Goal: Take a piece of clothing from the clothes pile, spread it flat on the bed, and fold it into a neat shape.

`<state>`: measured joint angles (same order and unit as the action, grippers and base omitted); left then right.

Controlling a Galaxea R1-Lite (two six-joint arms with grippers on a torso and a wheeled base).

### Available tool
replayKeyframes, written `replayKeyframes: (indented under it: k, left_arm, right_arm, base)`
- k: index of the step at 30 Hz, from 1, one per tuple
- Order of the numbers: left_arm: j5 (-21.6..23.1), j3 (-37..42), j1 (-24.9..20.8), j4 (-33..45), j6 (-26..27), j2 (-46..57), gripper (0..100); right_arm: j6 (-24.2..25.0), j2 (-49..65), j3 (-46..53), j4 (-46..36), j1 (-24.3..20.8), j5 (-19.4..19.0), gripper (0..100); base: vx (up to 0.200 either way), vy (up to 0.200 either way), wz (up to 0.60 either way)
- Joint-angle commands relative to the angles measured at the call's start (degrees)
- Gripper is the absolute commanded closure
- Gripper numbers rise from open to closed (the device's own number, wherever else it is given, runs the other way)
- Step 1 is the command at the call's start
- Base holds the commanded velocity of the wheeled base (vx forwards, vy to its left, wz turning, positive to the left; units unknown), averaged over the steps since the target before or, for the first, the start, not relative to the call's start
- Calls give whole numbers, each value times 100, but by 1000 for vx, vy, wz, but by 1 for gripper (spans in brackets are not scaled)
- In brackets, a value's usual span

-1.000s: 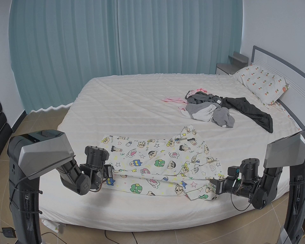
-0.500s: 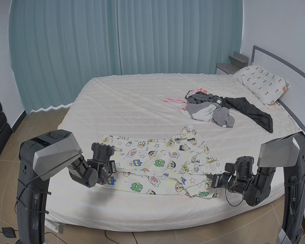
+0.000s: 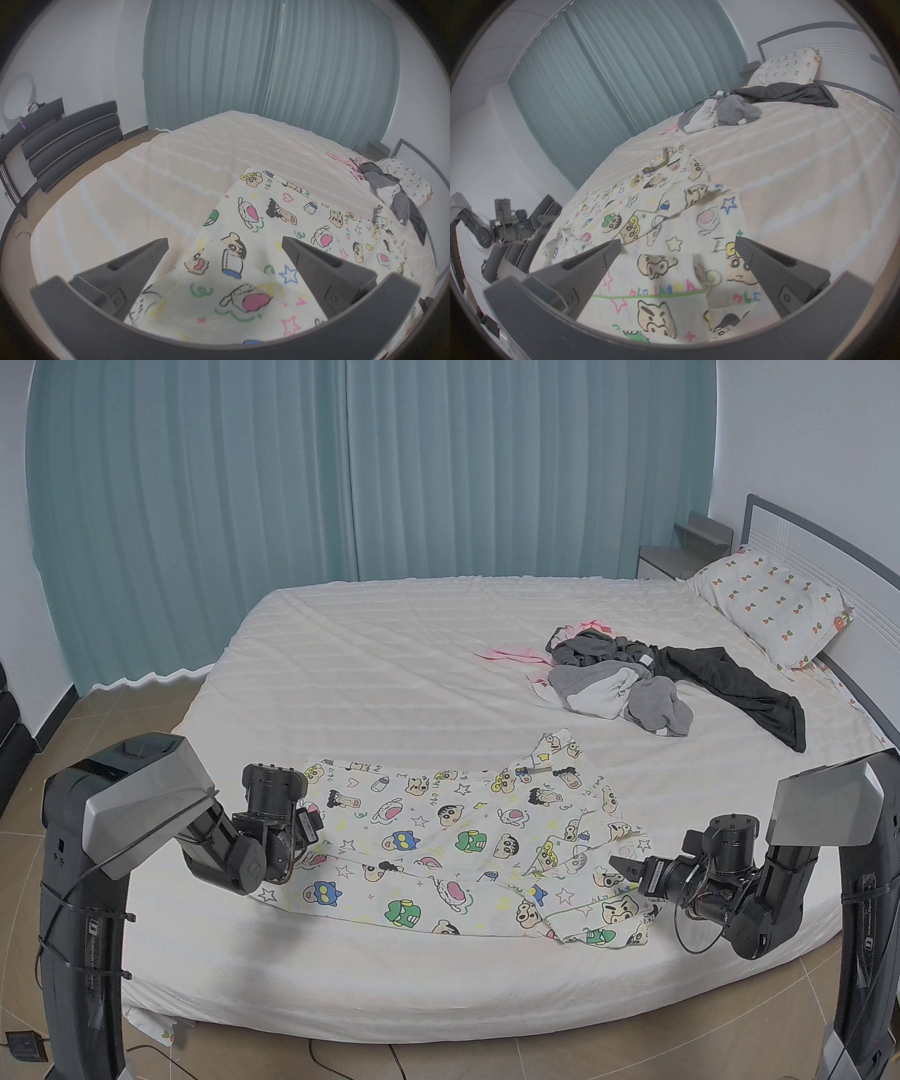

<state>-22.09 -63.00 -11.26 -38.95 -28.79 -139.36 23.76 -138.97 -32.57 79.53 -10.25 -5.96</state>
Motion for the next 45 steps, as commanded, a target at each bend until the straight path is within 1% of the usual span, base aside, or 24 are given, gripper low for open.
replayKeyframes:
  k: [1, 2, 3, 4, 5, 6, 7, 8, 9, 10, 11, 12, 15, 17, 18, 19, 22, 23, 25, 26, 29, 32, 37, 45]
  left_arm:
    - [768, 868, 397, -69, -232, 955, 0]
    - [987, 1097, 450, -87, -337, 1166, 0]
    - [1084, 1202, 467, -87, -390, 1271, 0]
    - [1453, 1633, 502, -130, -601, 1632, 0]
    - [1646, 1906, 538, -183, -750, 1851, 0]
    - [1646, 1906, 538, -183, -750, 1851, 0]
    - [1998, 2415, 581, -333, -1093, 2220, 0]
    - [2200, 2670, 590, -456, -1313, 2405, 0]
    - [2288, 2776, 581, -508, -1410, 2467, 0]
    - [2543, 3118, 581, -719, -1708, 2677, 0]
    - [2613, 3233, 573, -798, -1788, 2730, 0]
    - [2824, 3602, 546, -1089, -2025, 2844, 0]
    - [3035, 4085, 511, -1669, -2201, 2809, 0]
    - [3167, 4331, 494, -2011, -2359, 2642, 0]
    - [3185, 4340, 494, -2038, -2368, 2625, 0]
    - [3281, 4419, 494, -2275, -2473, 2405, 0]
    - [3281, 4428, 494, -2495, -2482, 2177, 0]
    - [3281, 4507, 502, -2697, -2473, 1843, 0]
    - [3281, 4613, 494, -2925, -2473, 1623, 0]
    - [3281, 4648, 494, -2996, -2456, 1579, 0]
    - [3272, 4903, 476, -3576, -2447, 1429, 0]
    - [3255, 5008, 467, -3883, -2429, 1280, 0]
    - [3237, 5096, 423, -4130, -2420, 1157, 0]
    - [3211, 5105, 414, -4138, -2420, 1148, 0]
  right_arm:
    - [542, 406, 49, -8, 85, 245, 0]
    - [709, 520, 84, -25, 50, 315, 0]
    - [788, 582, 120, -34, 23, 368, 0]
    - [1087, 758, 295, -34, -170, 508, 0]
    - [1280, 837, 401, -25, -337, 579, 0]
    - [1280, 837, 401, -25, -337, 579, 0]
    - [1711, 977, 559, -25, -636, 728, 0]
    - [1975, 1056, 647, -43, -803, 807, 0]
    - [2080, 1074, 673, -43, -873, 842, 0]
    - [2397, 1100, 770, -69, -1067, 886, 0]
    - [2476, 1092, 796, -78, -1119, 886, 0]
    - [2660, 1056, 919, -105, -1260, 886, 0]
    - [2880, 889, 1086, -96, -1444, 851, 0]
    - [3117, 696, 1113, -87, -1611, 833, 0]
    - [3135, 679, 1113, -87, -1620, 833, 0]
    - [3188, 494, 1086, -69, -1673, 860, 0]
    - [3188, 441, 1122, -78, -1691, 860, 0]
    - [3188, 327, 1086, -61, -1708, 860, 0]
    - [3188, 213, 1069, -34, -1708, 895, 0]
    - [3188, 204, 1069, -34, -1699, 895, 0]
    - [3205, 178, 1007, -17, -1655, 895, 0]
    - [3214, 142, 972, -17, -1638, 895, 0]
    - [3214, 81, 902, 27, -1559, 904, 0]
    - [3223, -25, 717, 36, -1401, 930, 0]
  base:
    - [0, 0, 0]
    - [0, 0, 0]
    - [0, 0, 0]
    - [0, 0, 0]
    - [0, 0, 0]
    - [0, 0, 0]
    - [0, 0, 0]
    - [0, 0, 0]
    - [0, 0, 0]
    - [0, 0, 0]
    - [0, 0, 0]
    - [0, 0, 0]
    - [0, 0, 0]
    - [0, 0, 0]
    - [0, 0, 0]
    - [0, 0, 0]
    - [0, 0, 0]
    - [0, 0, 0]
    - [0, 0, 0]
    - [0, 0, 0]
    - [0, 0, 0]
    - [0, 0, 0]
    - [0, 0, 0]
    - [0, 0, 0]
